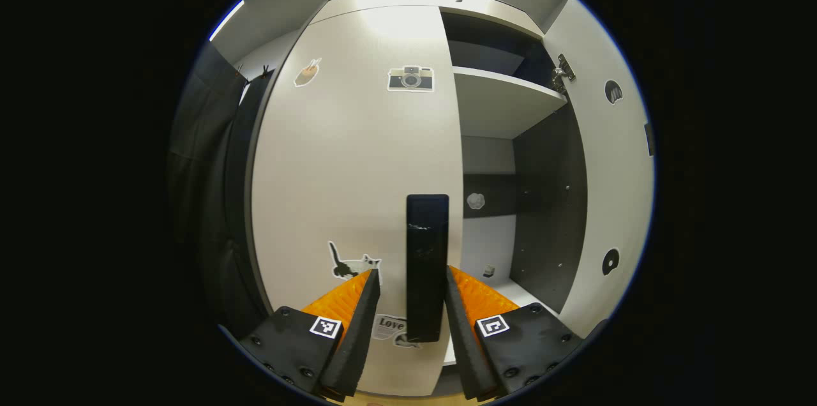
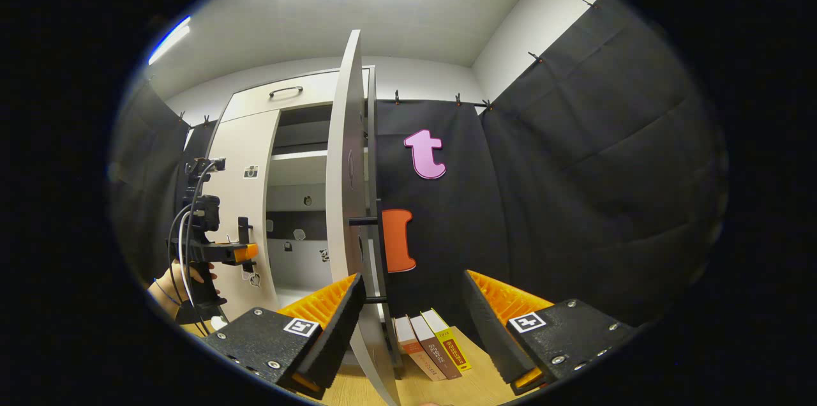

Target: Open the right door of the double-door shoe cabinet with the right hand, and open the left door with the left hand.

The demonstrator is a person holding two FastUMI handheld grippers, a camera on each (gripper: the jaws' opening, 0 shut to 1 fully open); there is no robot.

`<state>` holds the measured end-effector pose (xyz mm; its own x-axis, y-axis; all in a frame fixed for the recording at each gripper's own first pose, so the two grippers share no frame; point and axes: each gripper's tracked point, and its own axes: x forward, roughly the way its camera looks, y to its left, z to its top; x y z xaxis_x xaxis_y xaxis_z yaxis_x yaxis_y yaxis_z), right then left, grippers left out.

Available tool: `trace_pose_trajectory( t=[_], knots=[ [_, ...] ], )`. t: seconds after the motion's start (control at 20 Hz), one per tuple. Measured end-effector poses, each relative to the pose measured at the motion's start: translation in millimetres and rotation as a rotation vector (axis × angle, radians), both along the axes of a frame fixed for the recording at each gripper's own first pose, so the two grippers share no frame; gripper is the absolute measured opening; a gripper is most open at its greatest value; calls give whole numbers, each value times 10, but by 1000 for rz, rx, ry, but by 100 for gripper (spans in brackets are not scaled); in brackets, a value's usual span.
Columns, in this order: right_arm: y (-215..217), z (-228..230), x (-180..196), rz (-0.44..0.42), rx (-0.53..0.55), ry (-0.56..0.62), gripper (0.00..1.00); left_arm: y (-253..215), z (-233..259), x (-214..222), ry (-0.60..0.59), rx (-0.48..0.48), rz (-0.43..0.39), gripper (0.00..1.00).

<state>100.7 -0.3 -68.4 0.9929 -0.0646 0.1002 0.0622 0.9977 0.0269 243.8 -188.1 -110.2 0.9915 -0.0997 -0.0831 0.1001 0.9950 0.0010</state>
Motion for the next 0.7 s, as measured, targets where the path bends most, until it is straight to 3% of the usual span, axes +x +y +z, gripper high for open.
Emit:
trace_pose_trajectory(
  t=[0.05,0.25,0.45,0.5,0.55,0.6,0.7],
  knots=[
    [-9,1,-9,-3,-4,-2,93,-4,-34,31,6,1,1,60],
    [40,-10,22,14,-15,5,93,-65,-85,44,26,-25,-18,36],
    [70,-41,10,24,-23,14,93,-67,-125,44,52,9,-30,30],
    [74,-49,12,26,-22,18,99,-85,-87,14,56,8,-38,26],
    [90,-59,2,30,-21,22,99,-59,-98,6,65,0,-38,26],
    [112,-65,-8,35,-20,25,93,-64,-107,36,65,-16,-42,20],
    [147,-78,-17,43,-17,38,93,-57,-113,-6,69,-27,-54,11]
  ],
)
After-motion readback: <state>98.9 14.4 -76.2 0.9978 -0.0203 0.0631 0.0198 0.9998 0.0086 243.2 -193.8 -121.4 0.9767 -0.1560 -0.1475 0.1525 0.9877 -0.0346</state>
